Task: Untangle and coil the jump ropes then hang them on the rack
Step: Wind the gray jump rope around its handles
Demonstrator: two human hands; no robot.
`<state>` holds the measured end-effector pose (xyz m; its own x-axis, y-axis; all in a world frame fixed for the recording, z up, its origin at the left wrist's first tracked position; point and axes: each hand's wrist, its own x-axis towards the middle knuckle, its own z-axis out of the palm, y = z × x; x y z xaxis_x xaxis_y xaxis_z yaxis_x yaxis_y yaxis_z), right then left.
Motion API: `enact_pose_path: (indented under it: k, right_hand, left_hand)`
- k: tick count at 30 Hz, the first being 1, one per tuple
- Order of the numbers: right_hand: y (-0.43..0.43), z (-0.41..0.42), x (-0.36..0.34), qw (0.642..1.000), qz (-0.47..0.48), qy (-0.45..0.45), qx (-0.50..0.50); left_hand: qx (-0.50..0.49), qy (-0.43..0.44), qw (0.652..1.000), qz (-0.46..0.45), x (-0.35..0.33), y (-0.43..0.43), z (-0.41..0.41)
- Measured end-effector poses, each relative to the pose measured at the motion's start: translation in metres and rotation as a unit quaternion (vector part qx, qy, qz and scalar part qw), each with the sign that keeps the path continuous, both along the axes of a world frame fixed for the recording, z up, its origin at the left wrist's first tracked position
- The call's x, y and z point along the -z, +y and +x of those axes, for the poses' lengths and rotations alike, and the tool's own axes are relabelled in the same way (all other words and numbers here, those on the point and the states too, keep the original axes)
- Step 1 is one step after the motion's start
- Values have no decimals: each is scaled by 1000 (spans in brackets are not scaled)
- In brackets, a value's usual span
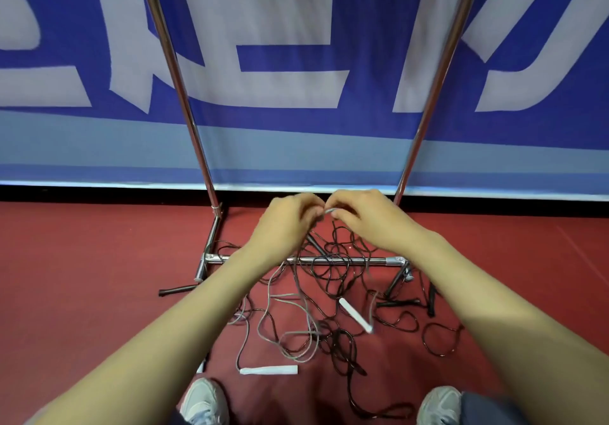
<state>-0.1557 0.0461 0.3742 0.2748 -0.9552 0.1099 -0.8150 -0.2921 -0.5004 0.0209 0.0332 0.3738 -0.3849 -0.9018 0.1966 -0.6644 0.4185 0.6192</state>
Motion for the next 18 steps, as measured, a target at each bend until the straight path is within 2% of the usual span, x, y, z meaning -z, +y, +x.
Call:
enact_pose_path:
  k: [2, 4, 7, 8, 10, 12, 14, 16, 18]
  right_hand:
    - [1, 1, -3, 998, 18, -56, 18]
    - [4, 2, -3, 996, 22, -79, 22]
    - [6, 3, -2, 995, 12, -91, 26]
    - [6, 3, -1, 994, 8, -104, 30]
    - [5, 5, 2, 990, 5, -132, 53]
    - [4, 6, 12, 990, 35, -115, 71]
    - [3, 4, 29, 987, 133, -67, 63]
    - [3, -3, 48, 974, 219, -11, 51]
    - [1, -12, 58, 969, 232, 30, 74]
  left_hand:
    - [-31, 53, 998, 7, -5, -1, -1]
    - [-29, 96, 993, 59, -10, -1, -2]
    - [1, 24, 995, 96, -12, 3, -1]
    - [1, 28, 995, 92, -12, 5, -2]
    - [-5, 149, 982, 118, -15, 7, -3]
    - [-12, 325, 934, 147, -26, 6, -5]
    - [-39, 451, 881, 137, -38, 1, -1]
    - [-79, 516, 845, 118, -45, -8, 10]
    - [-126, 519, 838, 112, -39, -18, 22]
